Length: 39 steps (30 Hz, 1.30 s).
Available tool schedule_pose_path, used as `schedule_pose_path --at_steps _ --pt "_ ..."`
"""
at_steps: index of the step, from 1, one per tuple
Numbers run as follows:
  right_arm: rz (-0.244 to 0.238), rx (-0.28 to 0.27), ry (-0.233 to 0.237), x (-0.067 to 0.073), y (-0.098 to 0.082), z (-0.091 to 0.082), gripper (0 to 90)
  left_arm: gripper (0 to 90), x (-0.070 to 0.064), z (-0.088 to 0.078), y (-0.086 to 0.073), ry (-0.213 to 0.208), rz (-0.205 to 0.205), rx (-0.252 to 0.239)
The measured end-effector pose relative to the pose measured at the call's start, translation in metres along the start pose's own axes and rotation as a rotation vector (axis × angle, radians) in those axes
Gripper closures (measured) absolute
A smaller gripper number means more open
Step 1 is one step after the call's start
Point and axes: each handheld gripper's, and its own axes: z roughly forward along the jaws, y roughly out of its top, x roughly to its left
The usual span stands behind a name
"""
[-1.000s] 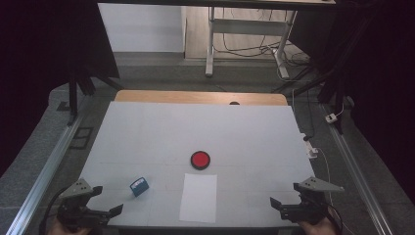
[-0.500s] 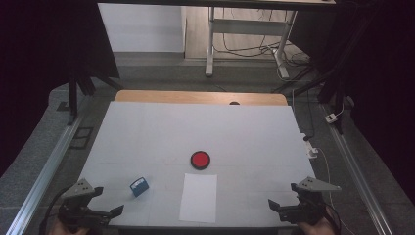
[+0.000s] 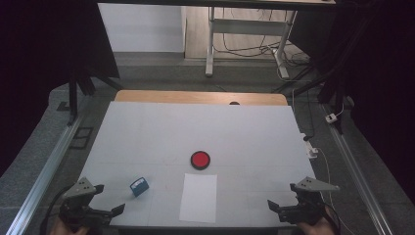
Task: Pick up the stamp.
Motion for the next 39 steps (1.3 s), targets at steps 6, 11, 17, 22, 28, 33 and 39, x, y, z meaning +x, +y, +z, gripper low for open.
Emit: schedule_pose_path --at_steps 6,11,17,22,28,33,39 --pt "-0.001 0.004 0.002 0.0 0.0 0.0 0.0 0.0 -0.001 0.002 0.002 -0.003 0.011 0.014" --pt "-0.005 0.005 0.001 0.0 0.0 0.001 0.0 0.0 -0.001 0.003 0.005 -0.011 0.023 0.009" --pt "-0.01 0.009 0.001 0.001 0.0 0.001 0.0 0.0 0.0 0.006 0.007 -0.049 0.039 0.005" --pt "-0.01 0.01 0.001 0.001 0.0 0.001 0.0 0.0 0.001 0.011 0.012 -0.082 0.053 -0.004" --pt "-0.013 0.012 0.001 0.001 0.0 0.001 0.0 0.0 0.002 0.018 0.016 -0.098 0.068 -0.001" --pt "-0.014 0.013 0.003 0.001 0.0 0.001 0.0 0.0 0.003 0.022 0.019 -0.099 0.074 -0.013" --pt "-0.016 0.015 0.004 0.001 0.0 0.002 0.0 0.0 0.005 0.027 0.023 -0.078 0.079 -0.001"
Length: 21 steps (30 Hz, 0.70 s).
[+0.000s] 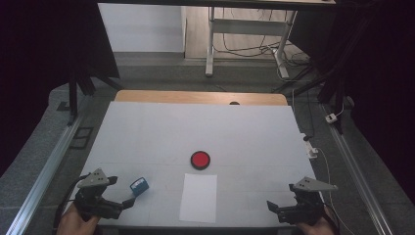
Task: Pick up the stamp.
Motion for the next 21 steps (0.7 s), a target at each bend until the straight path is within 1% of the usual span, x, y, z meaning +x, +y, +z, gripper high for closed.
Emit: schedule_pose_path --at_steps 3,5,7,8,11,13,16,21 --pt "0.003 0.0 0.0 0.0 0.0 0.0 0.0 0.0 0.002 0.002 0.001 -0.008 -0.005 -0.008" --pt "0.004 0.0 0.0 -0.001 0.0 0.0 0.0 0.0 0.003 0.003 0.003 -0.001 -0.002 -0.003" --pt "0.006 0.0 0.001 -0.001 0.0 0.0 0.0 0.0 0.004 0.006 0.006 0.01 0.008 -0.002" --pt "0.006 0.0 0.001 -0.001 0.0 0.0 0.0 0.0 0.005 0.009 0.009 0.004 0.014 0.006" --pt "0.002 0.007 0.0 0.0 0.0 0.0 0.0 0.0 0.006 0.013 0.011 0.004 0.026 0.006" --pt "0.001 0.007 0.0 0.0 0.0 0.0 0.0 0.0 0.007 0.017 0.013 0.003 0.036 0.02" --pt "0.002 0.008 0.001 0.0 0.0 0.0 0.0 0.0 0.009 0.022 0.015 0.014 0.046 0.053" --pt "0.001 0.01 0.003 0.0 0.0 0.001 0.0 0.0 0.012 0.029 0.019 0.023 0.031 0.063"
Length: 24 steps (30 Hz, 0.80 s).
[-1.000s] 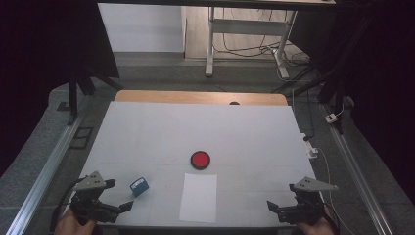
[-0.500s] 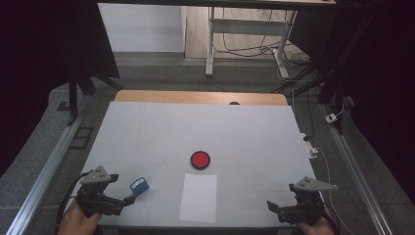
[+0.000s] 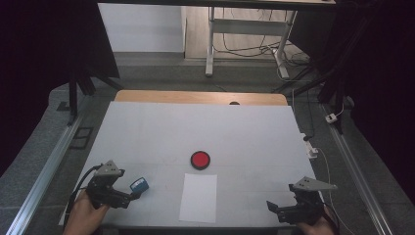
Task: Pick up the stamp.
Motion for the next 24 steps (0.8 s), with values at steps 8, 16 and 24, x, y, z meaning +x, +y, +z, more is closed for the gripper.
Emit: schedule_pose_path --at_steps 8,16,24 --pt "-0.002 0.002 0.003 0.0 0.0 0.001 0.0 0.1 0.0 0.013 0.009 0.021 0.038 0.047" --pt "-0.002 0.004 0.007 0.0 0.0 0.001 0.0 0.0 0.002 0.024 0.01 0.002 0.089 0.118" --pt "-0.003 0.005 0.008 0.0 0.0 0.001 0.0 22.1 -0.001 0.026 0.009 0.056 0.118 0.156"
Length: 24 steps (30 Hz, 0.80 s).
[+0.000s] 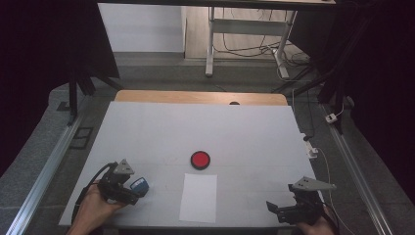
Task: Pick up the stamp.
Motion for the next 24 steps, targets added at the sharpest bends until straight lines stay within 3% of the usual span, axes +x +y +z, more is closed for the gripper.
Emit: schedule_pose_path --at_steps 1,2,3,4,7,15,16,24 --pt "-0.001 0.001 0.0 0.0 0.0 0.0001 0.0 22.1 0.0002 -0.0005 -0.0001 -0.005 0.001 0.0" --pt "-0.002 0.001 0.001 0.0002 0.0 0.0001 0.0 30.7 0.0001 -0.0011 0.0001 -0.005 0.002 -0.002" --pt "-0.002 0.001 0.001 0.0002 0.0 0.0001 0.0 30.7 0.0003 -0.0022 0.0002 -0.015 0.0 -0.002" --pt "-0.004 0.002 0.001 0.0001 -0.0001 0.0 0.0 39.2 0.0008 -0.0033 0.0001 -0.027 -0.002 -0.01" --pt "-0.004 0.001 0.002 0.0002 0.0 0.0 0.0 49.0 0.0014 -0.0052 0.0001 -0.034 -0.007 -0.017" --pt "-0.009 0.007 0.0 0.0005 0.0001 0.0 0.0 61.4 0.0013 -0.0058 -0.0002 -0.058 -0.001 -0.003" --pt "-0.009 0.007 0.001 0.0007 0.0001 0.0 0.0 68.8 0.0007 -0.0065 0.0 -0.044 0.004 -0.002" --pt "-0.011 0.008 0.003 0.0008 0.0002 0.0001 0.0 70.8 -0.0005 -0.0072 0.0011 -0.038 0.001 0.003"
